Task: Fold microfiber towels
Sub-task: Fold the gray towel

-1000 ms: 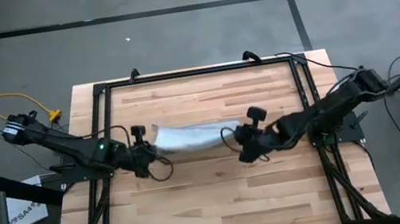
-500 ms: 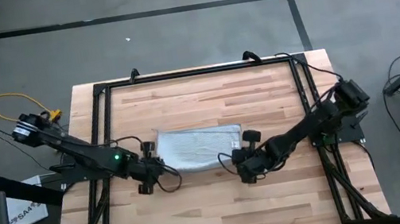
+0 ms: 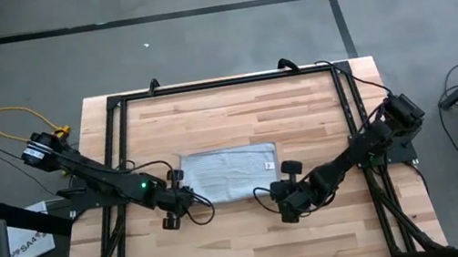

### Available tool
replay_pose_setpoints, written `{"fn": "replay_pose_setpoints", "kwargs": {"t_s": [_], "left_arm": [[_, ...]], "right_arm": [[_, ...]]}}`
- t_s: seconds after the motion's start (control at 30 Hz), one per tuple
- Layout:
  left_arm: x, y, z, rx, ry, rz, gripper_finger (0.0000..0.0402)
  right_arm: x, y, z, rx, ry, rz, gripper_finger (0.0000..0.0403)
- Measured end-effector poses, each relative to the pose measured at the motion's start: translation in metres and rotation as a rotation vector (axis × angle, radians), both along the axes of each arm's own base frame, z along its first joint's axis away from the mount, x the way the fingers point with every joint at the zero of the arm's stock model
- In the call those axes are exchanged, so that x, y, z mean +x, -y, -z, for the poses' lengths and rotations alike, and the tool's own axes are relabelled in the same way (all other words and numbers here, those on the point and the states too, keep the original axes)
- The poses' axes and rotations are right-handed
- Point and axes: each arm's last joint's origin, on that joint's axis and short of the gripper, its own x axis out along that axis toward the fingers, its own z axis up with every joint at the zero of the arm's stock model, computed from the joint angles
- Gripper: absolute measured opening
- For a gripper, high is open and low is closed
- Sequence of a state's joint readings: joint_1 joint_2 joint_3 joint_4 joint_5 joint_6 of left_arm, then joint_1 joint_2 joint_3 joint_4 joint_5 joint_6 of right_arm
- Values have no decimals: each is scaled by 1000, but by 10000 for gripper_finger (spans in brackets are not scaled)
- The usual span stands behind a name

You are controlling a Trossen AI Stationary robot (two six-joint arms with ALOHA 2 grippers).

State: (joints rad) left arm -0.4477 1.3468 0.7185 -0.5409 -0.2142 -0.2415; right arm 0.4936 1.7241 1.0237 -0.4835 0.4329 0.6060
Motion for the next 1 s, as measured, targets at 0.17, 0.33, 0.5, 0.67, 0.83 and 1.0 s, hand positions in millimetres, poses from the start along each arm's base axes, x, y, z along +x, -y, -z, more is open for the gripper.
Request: {"fn": "replay_pose_setpoints", "kwargs": {"t_s": [0.17,0.33,0.5,0.67,0.83,1.0], "left_arm": [[0,3,0,-47,-2,5,0],[2,5,-1,-106,3,7,0],[4,8,-3,-160,14,8,0],[4,8,-3,-166,13,11,4],[4,9,-3,-210,-5,15,17],[3,10,-3,-230,-14,20,20]], "right_arm": [[-2,-4,0,25,-6,-10,3],[-2,-5,1,65,-24,-11,3],[-3,-6,1,106,-38,-5,3],[-5,-10,1,111,-38,-19,3],[-5,-11,1,157,-55,-21,3],[-5,-11,1,162,-55,-21,3]]}}
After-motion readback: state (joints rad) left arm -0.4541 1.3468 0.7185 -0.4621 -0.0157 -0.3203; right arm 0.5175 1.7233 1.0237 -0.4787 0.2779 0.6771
